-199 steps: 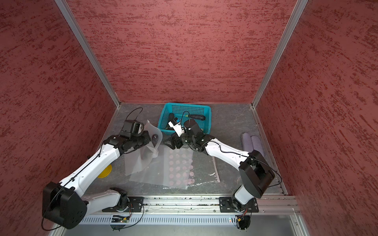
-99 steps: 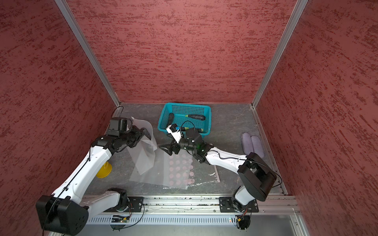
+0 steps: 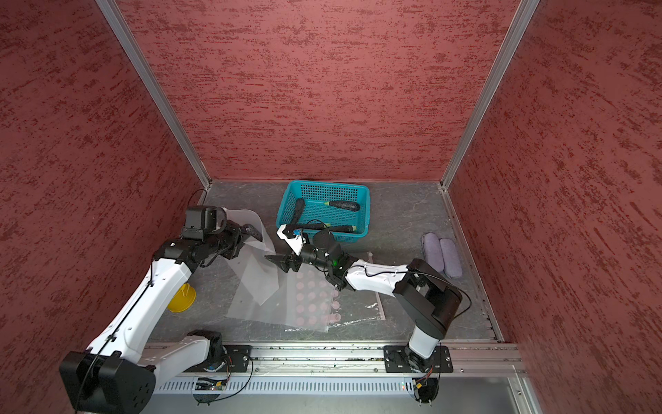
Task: Place the eggplant in a zip-top bag and seal the zipper
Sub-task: Zip the zipper on the zipper food storage bag.
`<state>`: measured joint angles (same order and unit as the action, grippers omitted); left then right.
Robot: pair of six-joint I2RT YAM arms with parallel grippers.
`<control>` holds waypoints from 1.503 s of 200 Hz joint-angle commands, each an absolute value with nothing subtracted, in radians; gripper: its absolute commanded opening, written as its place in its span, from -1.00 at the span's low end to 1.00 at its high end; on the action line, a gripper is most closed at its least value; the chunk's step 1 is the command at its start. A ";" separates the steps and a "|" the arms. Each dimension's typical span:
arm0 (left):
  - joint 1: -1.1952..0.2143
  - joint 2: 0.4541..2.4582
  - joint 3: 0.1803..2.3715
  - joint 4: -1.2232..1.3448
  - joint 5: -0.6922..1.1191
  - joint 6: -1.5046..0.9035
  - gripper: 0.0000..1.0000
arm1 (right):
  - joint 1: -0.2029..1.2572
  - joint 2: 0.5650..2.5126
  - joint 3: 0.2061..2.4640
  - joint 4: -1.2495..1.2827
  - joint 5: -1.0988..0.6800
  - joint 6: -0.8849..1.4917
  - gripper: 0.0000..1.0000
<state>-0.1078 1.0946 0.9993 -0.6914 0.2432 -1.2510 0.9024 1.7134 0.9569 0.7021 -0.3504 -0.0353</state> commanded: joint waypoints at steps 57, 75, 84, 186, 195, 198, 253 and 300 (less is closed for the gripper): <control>-0.100 1.089 0.976 -0.635 0.265 -1.304 -1.00 | 0.930 1.790 1.070 0.754 -0.296 -0.051 0.25; -0.099 1.087 0.973 -0.631 0.263 -1.303 -1.00 | 0.930 1.803 1.088 0.736 -0.289 -0.052 0.10; -0.097 1.087 0.970 -0.628 0.261 -1.302 -1.00 | 0.929 1.809 1.095 0.726 -0.285 -0.052 0.01; -0.085 1.095 0.946 -0.589 0.285 -1.302 -1.00 | 0.930 1.827 1.125 0.667 -0.288 -0.041 -0.53; -0.083 1.095 0.943 -0.585 0.288 -1.302 -1.00 | 0.930 1.829 1.123 0.670 -0.293 -0.043 -0.53; -0.083 1.097 0.943 -0.585 0.290 -1.302 -1.00 | 0.930 1.831 1.122 0.670 -0.294 -0.043 -0.53; -0.073 1.091 0.925 -0.554 0.313 -1.310 -1.00 | 0.930 1.828 1.118 0.667 -0.269 -0.047 -0.83; -0.069 1.093 0.911 -0.533 0.325 -1.335 -1.00 | 0.929 1.838 1.132 0.626 -0.289 -0.045 -0.19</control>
<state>-0.0792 1.0946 0.9253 -0.5686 0.3092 -1.3159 0.9237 1.8198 1.1103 0.6464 -0.2863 -0.0460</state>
